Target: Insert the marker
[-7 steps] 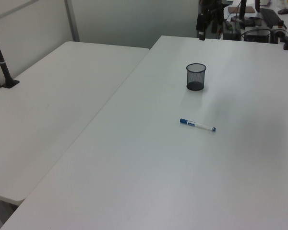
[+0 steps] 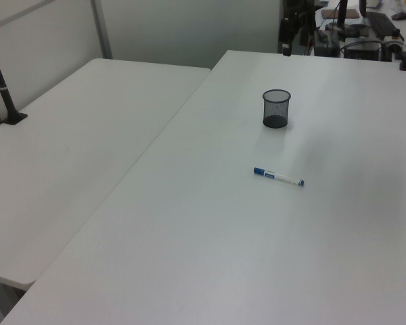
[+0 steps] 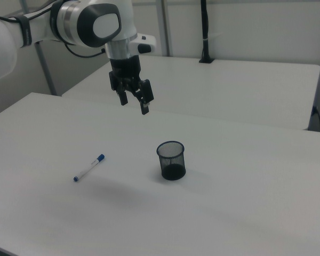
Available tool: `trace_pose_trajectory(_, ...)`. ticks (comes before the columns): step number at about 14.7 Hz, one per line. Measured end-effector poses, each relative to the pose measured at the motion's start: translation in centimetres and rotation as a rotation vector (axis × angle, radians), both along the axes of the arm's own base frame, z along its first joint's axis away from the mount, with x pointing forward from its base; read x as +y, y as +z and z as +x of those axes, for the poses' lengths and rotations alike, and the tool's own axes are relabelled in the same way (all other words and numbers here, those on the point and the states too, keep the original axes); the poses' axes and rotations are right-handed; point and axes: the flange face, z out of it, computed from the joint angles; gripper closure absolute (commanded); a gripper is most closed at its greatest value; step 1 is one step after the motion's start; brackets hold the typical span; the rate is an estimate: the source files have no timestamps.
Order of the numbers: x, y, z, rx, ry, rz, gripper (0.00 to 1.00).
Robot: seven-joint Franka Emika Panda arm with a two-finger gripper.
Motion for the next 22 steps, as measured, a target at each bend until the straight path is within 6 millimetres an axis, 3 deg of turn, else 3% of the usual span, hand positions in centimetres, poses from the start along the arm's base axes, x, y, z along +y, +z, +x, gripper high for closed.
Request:
trace_pose_trajectory(7, -2.3, 0.6, -0.6, -0.015, -0.062, 0.031, 0.00)
trace_pose_trajectory(22, -2.3, 0.6, -0.7, -0.016, -0.043, 0.032, 0.00)
